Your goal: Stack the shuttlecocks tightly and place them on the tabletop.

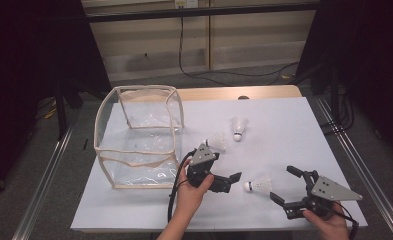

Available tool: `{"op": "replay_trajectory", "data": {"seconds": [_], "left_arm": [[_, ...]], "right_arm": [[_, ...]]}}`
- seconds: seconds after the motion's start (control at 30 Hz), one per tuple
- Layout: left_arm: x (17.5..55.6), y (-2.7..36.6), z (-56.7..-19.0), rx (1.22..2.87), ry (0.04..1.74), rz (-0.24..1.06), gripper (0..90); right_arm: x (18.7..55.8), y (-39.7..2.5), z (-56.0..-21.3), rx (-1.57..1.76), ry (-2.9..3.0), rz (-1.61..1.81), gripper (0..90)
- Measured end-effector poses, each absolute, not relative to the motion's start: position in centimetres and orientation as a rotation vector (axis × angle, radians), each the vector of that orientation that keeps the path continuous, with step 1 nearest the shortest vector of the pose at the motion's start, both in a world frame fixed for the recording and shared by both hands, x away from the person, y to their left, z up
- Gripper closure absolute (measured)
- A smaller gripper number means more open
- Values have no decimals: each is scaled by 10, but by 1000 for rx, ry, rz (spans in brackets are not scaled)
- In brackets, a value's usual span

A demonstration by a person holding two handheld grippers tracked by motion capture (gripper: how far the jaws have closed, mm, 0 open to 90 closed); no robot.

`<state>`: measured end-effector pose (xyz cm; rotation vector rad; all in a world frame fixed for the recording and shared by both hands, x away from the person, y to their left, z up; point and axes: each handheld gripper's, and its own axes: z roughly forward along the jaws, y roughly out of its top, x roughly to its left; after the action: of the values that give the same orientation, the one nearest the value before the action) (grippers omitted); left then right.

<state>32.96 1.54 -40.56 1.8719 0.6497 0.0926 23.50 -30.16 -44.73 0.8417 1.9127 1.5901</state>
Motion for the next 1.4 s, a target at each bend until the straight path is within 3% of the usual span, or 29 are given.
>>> {"op": "replay_trajectory", "data": {"seconds": [1.4], "left_arm": [[313, 45, -414, 1845, 583, 69, 41]], "right_arm": [[235, -301, -448, 847, 1917, 1591, 7]]}}
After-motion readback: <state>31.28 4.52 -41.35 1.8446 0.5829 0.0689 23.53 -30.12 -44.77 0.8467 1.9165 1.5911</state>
